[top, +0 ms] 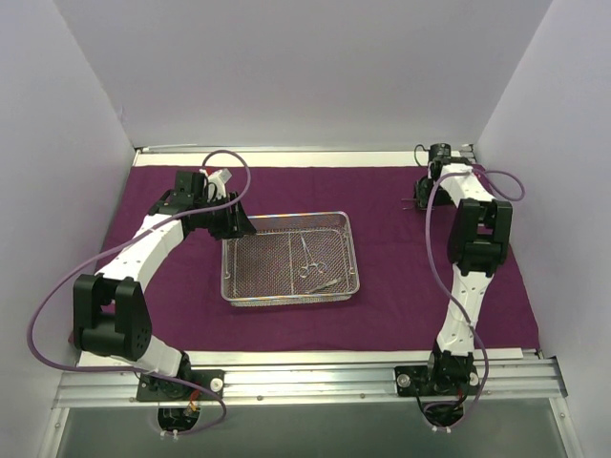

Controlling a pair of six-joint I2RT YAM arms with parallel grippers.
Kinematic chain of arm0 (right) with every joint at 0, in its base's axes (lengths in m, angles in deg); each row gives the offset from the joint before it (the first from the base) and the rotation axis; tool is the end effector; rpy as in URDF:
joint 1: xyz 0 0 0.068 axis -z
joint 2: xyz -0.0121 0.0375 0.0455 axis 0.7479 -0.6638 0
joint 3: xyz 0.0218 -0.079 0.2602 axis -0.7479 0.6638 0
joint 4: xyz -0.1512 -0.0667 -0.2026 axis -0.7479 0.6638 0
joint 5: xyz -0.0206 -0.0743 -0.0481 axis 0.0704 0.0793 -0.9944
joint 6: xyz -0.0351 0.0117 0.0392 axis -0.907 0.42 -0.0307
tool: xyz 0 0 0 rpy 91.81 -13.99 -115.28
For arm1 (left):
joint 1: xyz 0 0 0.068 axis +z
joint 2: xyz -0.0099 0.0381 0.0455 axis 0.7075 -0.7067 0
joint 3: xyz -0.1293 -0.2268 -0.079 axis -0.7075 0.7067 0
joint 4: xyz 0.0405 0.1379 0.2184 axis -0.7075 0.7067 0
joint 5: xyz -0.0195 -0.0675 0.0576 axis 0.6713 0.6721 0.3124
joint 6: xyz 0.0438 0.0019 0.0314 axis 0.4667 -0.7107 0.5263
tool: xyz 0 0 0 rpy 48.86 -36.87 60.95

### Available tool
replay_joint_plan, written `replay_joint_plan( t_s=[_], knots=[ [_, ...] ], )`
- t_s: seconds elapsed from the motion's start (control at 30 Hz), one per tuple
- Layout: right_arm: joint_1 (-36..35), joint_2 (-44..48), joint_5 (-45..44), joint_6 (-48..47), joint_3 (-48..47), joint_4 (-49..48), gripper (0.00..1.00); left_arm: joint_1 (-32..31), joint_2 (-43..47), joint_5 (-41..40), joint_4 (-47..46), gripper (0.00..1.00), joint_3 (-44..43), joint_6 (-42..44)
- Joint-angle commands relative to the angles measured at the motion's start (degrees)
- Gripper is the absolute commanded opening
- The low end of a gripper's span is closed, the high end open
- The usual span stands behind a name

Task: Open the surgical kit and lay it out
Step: Place the medical item in the surgical kit, then pick up the medical item from the container.

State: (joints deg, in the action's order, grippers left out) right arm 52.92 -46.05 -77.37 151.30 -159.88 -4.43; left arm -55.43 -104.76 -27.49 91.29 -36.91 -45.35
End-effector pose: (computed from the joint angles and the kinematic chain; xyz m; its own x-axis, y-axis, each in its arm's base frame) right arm 0.4824 -0.0406 0.1803 -0.0088 0.9891 -0.1468 0.8317 0.0887 0.5481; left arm 0.3154 -0.0753 0.2610 -0.8794 -0.1725 -0.4436 0.1375 0.8002 -0.5838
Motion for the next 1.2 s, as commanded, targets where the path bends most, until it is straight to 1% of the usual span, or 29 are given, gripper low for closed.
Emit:
replay_joint_plan(
  t_s=[0.0, 0.17, 0.23, 0.3, 0.33, 0.4, 0.43, 0.47, 0.53, 0.57, 0.63, 0.67, 0.7, 0.77, 0.8, 0.87, 0.9, 0.93, 1.03, 1.17],
  knots=[
    [-0.73, 5.20, -2.56, -3.15, -2.12, 4.05, 0.30, 0.37, 1.74, 1.55, -2.25, 0.57, -0.45, 0.40],
    [-4.16, 9.07, -4.67, -12.64, -4.05, 8.00, 0.32, 0.37, 2.97, 1.46, -2.78, 0.57, 1.04, -0.30],
    [-7.67, 11.87, -5.98, -18.35, -2.92, 7.84, 0.33, 0.37, 3.94, 1.55, -2.87, 0.56, 1.75, -0.39],
    [-10.13, 13.81, -5.99, -24.58, -1.86, 5.04, 0.33, 0.29, 5.17, 1.72, -2.69, 0.57, 2.63, -0.30],
    [-13.10, 15.30, -6.51, -30.96, -1.86, 4.59, 0.33, 0.37, 5.52, 1.72, -2.43, 0.57, 2.89, -0.22],
    [-16.19, 16.80, -5.99, -38.11, -1.33, 1.79, 0.32, 0.37, 6.75, 1.72, -1.81, 0.57, 3.59, 0.22],
    [-19.07, 18.55, -5.38, -41.62, -0.11, 0.90, 0.32, 0.37, 7.19, 1.55, -1.64, 0.56, 3.77, 0.40],
    [-20.41, 19.61, -3.98, -48.10, 0.60, -0.07, 0.32, 0.37, 7.72, 1.55, -0.94, 0.57, 4.03, 0.75],
    [-22.87, 21.55, -0.82, -54.72, 2.35, -3.23, 0.32, 0.37, 9.30, 1.11, -0.15, 0.57, 4.47, 1.10],
    [-25.06, 23.21, 1.89, -60.15, 4.01, -3.76, 0.30, 0.37, 9.91, 0.67, 0.73, 0.57, 4.56, 1.45],
    [-26.48, 24.97, 7.96, -65.98, 5.26, -4.39, 0.26, 0.46, 11.67, 0.41, 1.52, 0.56, 5.26, 1.45],
    [-27.79, 25.25, 11.29, -68.44, 5.61, -3.51, 0.25, 0.46, 12.29, 0.32, 1.70, 0.57, 5.53, 1.11],
    [-28.50, 25.33, 12.72, -74.03, 5.53, -1.42, 0.25, 0.46, 13.51, 0.40, 1.88, 0.57, 5.88, 0.93],
    [-30.25, 25.51, 15.97, -79.69, 5.61, 1.05, 0.26, 0.46, 15.53, 0.32, 1.88, 0.57, 7.11, 0.14],
    [-30.79, 25.69, 19.73, -85.89, 5.96, 3.42, 0.26, 0.46, 16.33, 0.49, 1.88, 0.57, 7.46, -0.04],
    [-32.28, 27.09, 21.60, -91.38, 7.01, 5.10, 0.27, 0.37, 18.43, 0.41, 2.23, 0.56, 8.42, -0.48],
    [-34.11, 27.88, 20.39, -95.84, 9.63, 5.02, 0.27, 0.46, 19.23, 0.49, 2.23, 0.57, 8.78, -0.48],
    [-35.00, 29.36, 19.51, -97.63, 11.05, 4.85, 0.29, 0.46, 19.93, 0.67, 2.32, 0.57, 9.04, -0.65],
    [-37.20, 29.56, 18.10, -101.67, 14.04, 6.51, 0.31, 0.46, 22.92, 0.84, 2.93, 0.57, 10.01, -0.83],
    [-39.22, 30.69, 21.34, -104.49, 17.30, 7.48, 0.33, 0.46, 25.38, 0.93, 5.13, 0.57, 10.36, -0.13]
  ],
)
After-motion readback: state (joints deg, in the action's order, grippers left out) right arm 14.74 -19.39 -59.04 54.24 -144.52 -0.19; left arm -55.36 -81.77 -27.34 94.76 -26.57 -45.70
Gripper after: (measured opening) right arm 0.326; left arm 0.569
